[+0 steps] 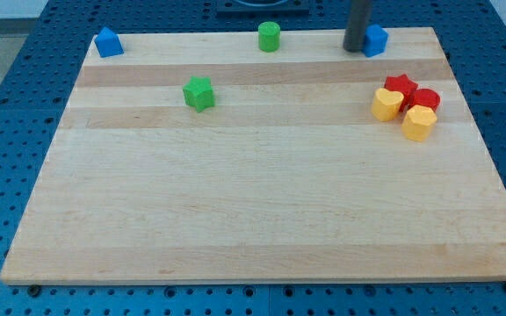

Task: Push the yellow hexagon towards the bottom center

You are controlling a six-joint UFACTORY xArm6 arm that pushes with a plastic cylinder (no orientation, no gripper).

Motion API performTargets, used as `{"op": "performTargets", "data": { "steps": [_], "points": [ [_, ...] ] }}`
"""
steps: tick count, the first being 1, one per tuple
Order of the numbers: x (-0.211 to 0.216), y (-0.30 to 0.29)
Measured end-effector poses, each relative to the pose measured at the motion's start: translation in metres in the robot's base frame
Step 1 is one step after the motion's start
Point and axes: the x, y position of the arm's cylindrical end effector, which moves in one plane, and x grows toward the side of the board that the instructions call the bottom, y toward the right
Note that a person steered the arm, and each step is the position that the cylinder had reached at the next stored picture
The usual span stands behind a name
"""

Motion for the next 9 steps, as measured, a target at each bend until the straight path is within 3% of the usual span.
{"op": "performTargets", "data": {
  "steps": [4,5,6,7,8,9],
  "points": [
    [0.002,0.011],
    [0.035,0.012],
    [0.038,0.037],
    [0.053,0.104],
    [0.12,0.124],
    [0.142,0.115]
  ]
}}
